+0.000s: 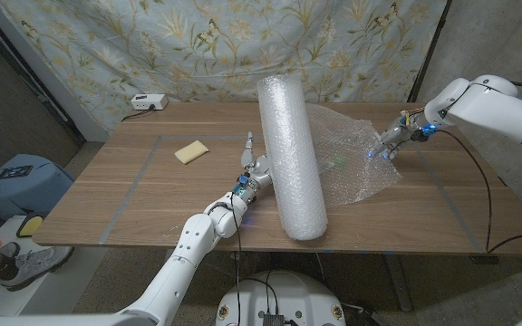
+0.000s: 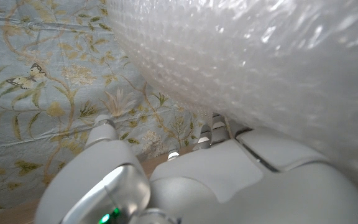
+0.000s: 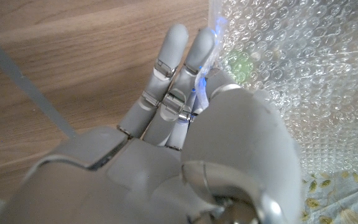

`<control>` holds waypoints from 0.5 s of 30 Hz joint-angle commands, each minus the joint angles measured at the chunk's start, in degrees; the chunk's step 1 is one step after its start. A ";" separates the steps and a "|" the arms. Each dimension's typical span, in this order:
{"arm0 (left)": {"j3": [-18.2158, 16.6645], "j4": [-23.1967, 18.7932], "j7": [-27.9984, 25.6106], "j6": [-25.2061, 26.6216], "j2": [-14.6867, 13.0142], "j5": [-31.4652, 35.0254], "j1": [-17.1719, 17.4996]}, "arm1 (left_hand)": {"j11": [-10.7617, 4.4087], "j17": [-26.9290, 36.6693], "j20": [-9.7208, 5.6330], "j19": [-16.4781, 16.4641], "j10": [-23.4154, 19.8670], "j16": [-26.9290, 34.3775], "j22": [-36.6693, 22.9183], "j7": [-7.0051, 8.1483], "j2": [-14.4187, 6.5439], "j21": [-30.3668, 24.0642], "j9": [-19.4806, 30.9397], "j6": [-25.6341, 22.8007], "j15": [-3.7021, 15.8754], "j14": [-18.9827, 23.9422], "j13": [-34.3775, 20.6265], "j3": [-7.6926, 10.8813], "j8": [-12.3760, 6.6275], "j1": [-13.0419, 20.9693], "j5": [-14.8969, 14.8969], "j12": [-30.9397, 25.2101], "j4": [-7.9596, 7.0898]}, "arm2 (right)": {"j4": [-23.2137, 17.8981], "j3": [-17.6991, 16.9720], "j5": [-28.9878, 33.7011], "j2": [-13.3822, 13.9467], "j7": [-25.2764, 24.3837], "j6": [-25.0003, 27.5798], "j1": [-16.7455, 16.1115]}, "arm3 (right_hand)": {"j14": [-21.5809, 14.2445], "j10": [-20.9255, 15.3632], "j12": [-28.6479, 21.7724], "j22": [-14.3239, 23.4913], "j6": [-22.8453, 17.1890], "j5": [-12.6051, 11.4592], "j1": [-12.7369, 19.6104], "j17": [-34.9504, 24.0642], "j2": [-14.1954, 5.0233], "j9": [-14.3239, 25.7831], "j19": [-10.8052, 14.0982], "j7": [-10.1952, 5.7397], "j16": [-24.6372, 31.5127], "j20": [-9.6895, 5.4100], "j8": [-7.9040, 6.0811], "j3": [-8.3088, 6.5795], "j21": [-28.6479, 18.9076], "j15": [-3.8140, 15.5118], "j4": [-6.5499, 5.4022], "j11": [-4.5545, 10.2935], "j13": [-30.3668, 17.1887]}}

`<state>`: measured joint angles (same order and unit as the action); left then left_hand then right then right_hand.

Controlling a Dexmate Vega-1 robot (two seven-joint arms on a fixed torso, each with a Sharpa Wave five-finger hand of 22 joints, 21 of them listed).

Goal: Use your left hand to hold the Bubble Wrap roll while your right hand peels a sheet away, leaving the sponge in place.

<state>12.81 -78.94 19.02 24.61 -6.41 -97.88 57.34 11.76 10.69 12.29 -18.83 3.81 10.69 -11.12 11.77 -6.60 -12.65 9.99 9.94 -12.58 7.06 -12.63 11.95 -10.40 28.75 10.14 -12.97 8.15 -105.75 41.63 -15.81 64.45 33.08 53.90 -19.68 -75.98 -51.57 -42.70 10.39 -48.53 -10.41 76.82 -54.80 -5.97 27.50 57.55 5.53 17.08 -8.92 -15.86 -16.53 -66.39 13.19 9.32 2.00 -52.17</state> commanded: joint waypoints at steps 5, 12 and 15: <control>-0.12 -1.15 -1.17 -0.75 -0.71 0.38 0.45 | 0.33 0.12 -0.05 -0.73 -0.32 0.15 -0.18 0.71 -0.45 -0.25 0.14 1.87 -0.24 0.56 -0.31 0.88 -0.27 0.38 0.04 -0.48 -0.11 | 0.71 0.26 0.88 -0.63 0.61 -0.54 0.42 | -0.55 -0.50 0.32 0.03 -0.48 -0.26 0.18 -0.10 0.35 0.35 -0.39 0.02 -0.18 -3.22 0.27 -0.53 -0.80 -0.05 -0.22 0.00 -0.26; -0.18 -1.87 -1.58 -1.16 -0.89 0.24 1.08 | 0.32 0.12 -0.06 -0.74 -0.57 0.14 -0.18 0.71 -0.54 -0.25 0.15 1.48 -0.24 0.72 -0.32 1.24 -0.26 0.62 0.00 -0.52 -0.08 | 0.46 0.45 1.08 -0.92 0.70 -0.41 0.50 | -0.70 -0.58 0.45 0.01 -0.51 -0.28 0.20 -0.12 0.43 0.38 -0.55 0.03 -0.20 -3.21 0.38 -0.57 -1.10 -0.02 -0.18 -0.14 -0.29; -0.31 -2.33 -1.71 -1.34 -1.14 0.18 1.45 | 0.31 0.12 -0.06 -0.78 -0.64 0.12 -0.18 0.71 -0.56 -0.26 0.15 1.40 -0.24 0.73 -0.32 1.43 -0.25 0.82 -0.02 -0.52 -0.01 | 0.39 0.48 1.11 -1.05 0.57 -0.22 0.47 | -0.67 -0.57 0.55 0.00 -0.56 -0.29 0.24 -0.19 0.47 0.38 -0.60 0.05 -0.21 -3.21 0.41 -0.61 -1.21 -0.01 -0.14 -0.06 -0.25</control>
<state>12.77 -80.11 17.94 23.90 -7.05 -97.60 57.91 12.09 10.69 11.97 -19.15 3.48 10.69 -11.11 11.77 -6.86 -12.65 9.99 9.94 -12.90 7.38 -12.63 12.82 -10.40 29.02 10.15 -12.97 8.06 -105.25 41.88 -15.02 63.81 33.58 53.48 -19.31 -75.97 -51.56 -42.27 10.40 -48.52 -10.40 76.82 -54.80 -5.97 27.78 57.04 5.52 17.08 -8.80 -15.46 -16.77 -67.19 13.19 9.07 1.98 -52.16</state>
